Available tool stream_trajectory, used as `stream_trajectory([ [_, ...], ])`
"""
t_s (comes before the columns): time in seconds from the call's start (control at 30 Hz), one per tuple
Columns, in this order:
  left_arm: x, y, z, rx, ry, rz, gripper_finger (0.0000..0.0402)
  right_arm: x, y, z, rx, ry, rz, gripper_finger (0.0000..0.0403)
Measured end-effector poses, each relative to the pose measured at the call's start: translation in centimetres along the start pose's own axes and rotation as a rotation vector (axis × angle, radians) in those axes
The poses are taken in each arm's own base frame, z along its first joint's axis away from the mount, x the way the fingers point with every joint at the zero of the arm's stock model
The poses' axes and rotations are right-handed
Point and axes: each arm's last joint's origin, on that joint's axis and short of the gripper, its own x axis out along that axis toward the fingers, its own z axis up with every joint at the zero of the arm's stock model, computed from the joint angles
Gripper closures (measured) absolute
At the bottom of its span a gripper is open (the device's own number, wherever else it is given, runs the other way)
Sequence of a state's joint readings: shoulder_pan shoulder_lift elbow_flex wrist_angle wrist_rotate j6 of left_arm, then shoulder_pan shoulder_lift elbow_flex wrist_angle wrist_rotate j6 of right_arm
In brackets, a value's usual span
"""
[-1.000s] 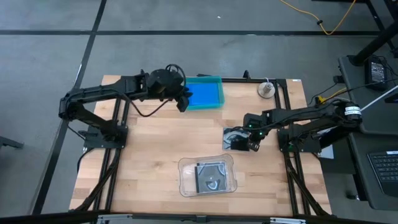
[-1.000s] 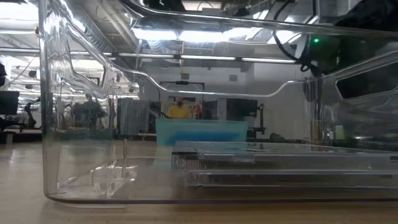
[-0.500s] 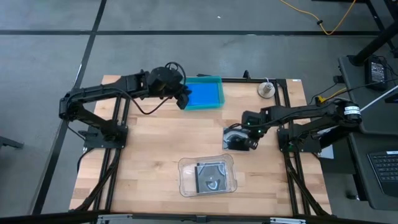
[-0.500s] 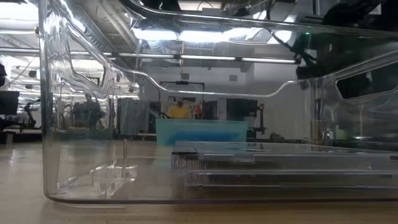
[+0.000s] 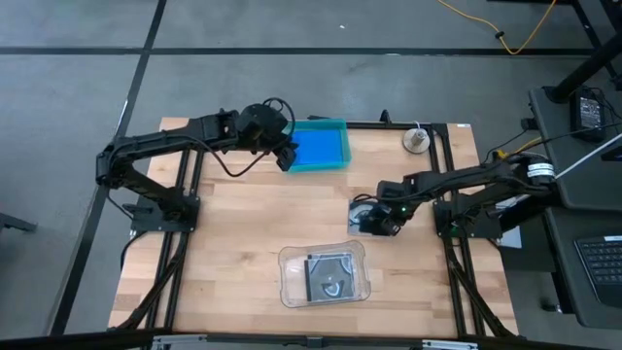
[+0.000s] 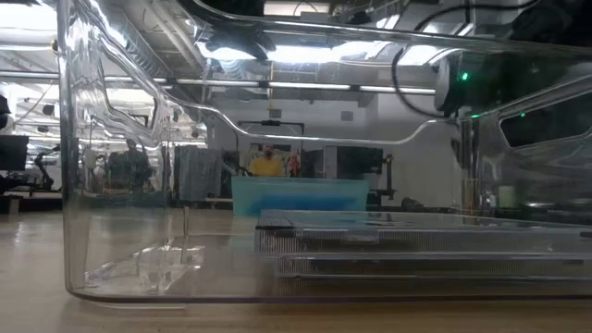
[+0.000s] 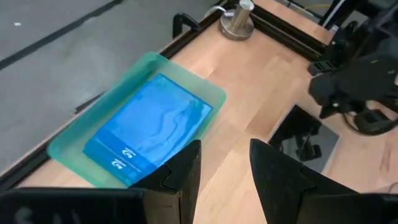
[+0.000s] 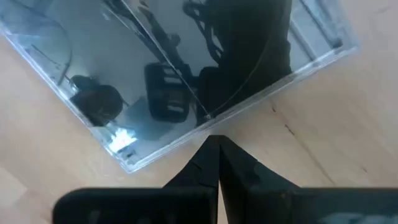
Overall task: Pick & place jewel cases by type
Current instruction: Put the black CD case into the transparent bin
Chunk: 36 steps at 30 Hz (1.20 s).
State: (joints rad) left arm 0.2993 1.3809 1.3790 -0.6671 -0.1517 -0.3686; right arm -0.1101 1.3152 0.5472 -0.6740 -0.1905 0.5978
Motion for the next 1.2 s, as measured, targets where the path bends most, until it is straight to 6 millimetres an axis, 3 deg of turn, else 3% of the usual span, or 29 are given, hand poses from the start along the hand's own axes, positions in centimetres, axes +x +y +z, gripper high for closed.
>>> stream_trajectory([
  [0.3,0.5,0.2,-0.8,0.001,0.042,0.0,0.0272,1.6,-0.1,1.1,-0.021,0.073,-0.022,0.0395],
  [0.5,3.3,1.1,-4.7,-0.089,0.169,0.013,0.0272,1.1,-0.3,2.1,-0.037,0.056,-0.015,0.0395],
  [0.73,6.1,1.7,-8.9,-0.259,0.26,-0.119,0.0272,1.2,0.0,3.2,-0.067,-0.027,0.011,0.0395],
  [1.0,7.7,1.8,-11.7,-0.469,0.298,-0.287,0.0272,1.9,0.8,5.1,-0.09,-0.172,0.08,0.0395],
  [1.2,7.9,1.7,-12.3,-0.572,0.318,-0.309,0.0272,2.9,1.4,6.6,-0.113,-0.28,0.135,0.0395],
])
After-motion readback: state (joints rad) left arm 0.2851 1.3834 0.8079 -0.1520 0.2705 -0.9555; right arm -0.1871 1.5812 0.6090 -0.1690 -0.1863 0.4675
